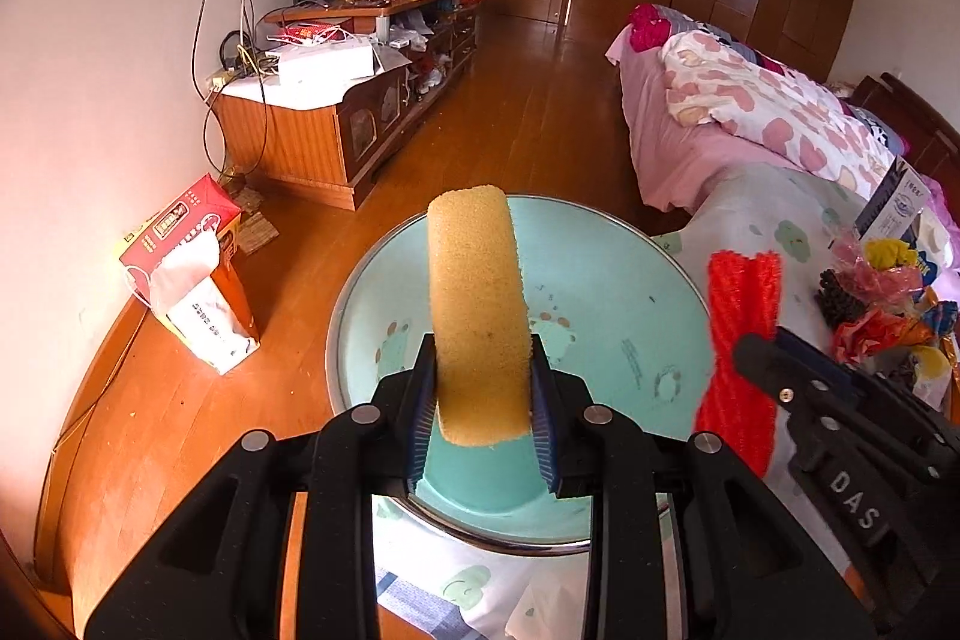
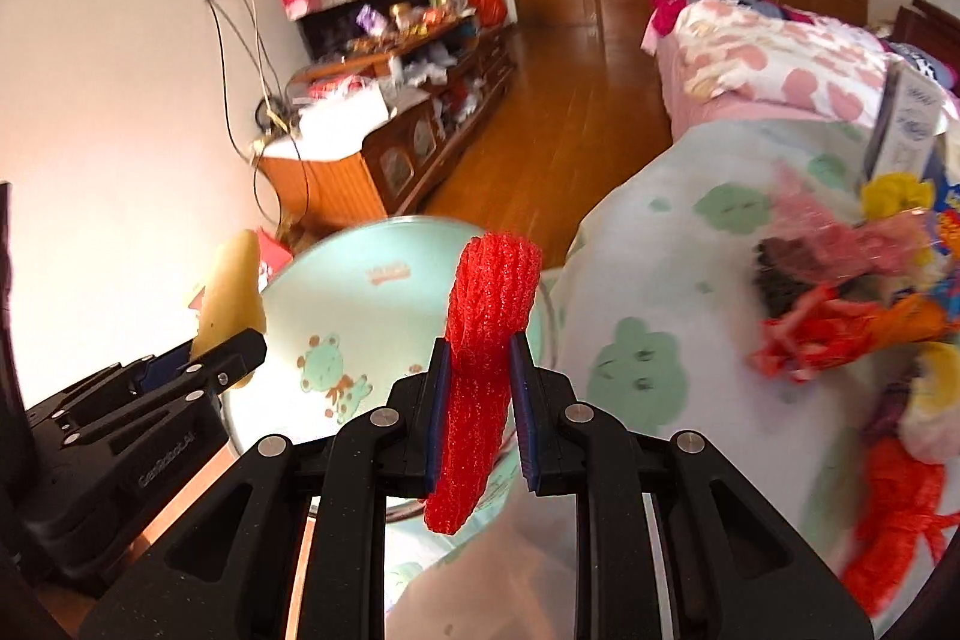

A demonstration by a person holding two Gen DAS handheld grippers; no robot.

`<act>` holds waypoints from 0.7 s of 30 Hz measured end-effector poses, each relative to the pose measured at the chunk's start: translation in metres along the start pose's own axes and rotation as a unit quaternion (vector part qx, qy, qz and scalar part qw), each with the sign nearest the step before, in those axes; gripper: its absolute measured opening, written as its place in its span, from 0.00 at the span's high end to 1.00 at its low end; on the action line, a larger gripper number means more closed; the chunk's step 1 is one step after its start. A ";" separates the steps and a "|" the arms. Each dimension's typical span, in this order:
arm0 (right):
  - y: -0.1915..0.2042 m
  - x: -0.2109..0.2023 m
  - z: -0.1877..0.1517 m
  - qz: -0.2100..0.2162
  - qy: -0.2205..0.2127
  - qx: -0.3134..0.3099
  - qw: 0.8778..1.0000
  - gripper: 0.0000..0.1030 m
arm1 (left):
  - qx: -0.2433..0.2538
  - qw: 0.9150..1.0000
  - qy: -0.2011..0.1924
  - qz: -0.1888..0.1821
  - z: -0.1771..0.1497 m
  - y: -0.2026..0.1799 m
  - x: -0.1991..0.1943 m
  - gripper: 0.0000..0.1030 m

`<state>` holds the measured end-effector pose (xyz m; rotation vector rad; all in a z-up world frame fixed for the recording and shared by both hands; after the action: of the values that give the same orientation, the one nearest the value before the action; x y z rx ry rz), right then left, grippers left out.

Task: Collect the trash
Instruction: 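Carry both items over the teal bin and open both tools to drop them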

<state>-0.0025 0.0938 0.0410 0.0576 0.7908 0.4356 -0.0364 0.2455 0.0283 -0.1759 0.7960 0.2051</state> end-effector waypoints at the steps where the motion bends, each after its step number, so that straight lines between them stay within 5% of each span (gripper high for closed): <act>1: 0.003 0.011 0.000 0.005 0.016 0.001 1.000 0.80 | 0.000 1.000 0.003 0.001 -0.001 0.000 0.003 0.72; 6: 0.010 0.030 -0.006 0.013 0.040 -0.002 0.999 0.77 | -0.004 1.000 0.020 0.007 -0.006 0.002 0.018 0.70; 8: 0.010 0.032 -0.008 0.016 0.043 -0.003 0.999 0.61 | -0.008 1.000 0.023 0.015 -0.006 0.005 0.021 0.64; 10: 0.008 0.030 -0.009 0.013 0.037 -0.002 0.999 0.53 | -0.016 0.999 0.023 0.024 -0.005 0.008 0.020 0.44; 18: -0.002 0.008 -0.003 0.003 0.004 0.010 1.000 0.37 | -0.030 0.998 0.003 0.054 -0.001 0.020 0.006 0.21; 21: -0.007 -0.006 -0.001 -0.011 -0.018 0.011 1.000 0.24 | -0.027 0.996 -0.014 0.086 0.001 0.020 -0.004 0.13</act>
<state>-0.0042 0.0846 0.0421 0.0762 0.7598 0.4044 -0.0429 0.2642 0.0304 -0.1548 0.7783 0.3913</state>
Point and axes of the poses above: each gripper's, at about its wrist camera, not at the fingertips, and x roughly the way its jaws point, y to its left, z to its top, the point moved 1 cm from there along x, roughly the way its jaws point, and after that the axes turned 2 degrees about -y, right-handed, at the moved point
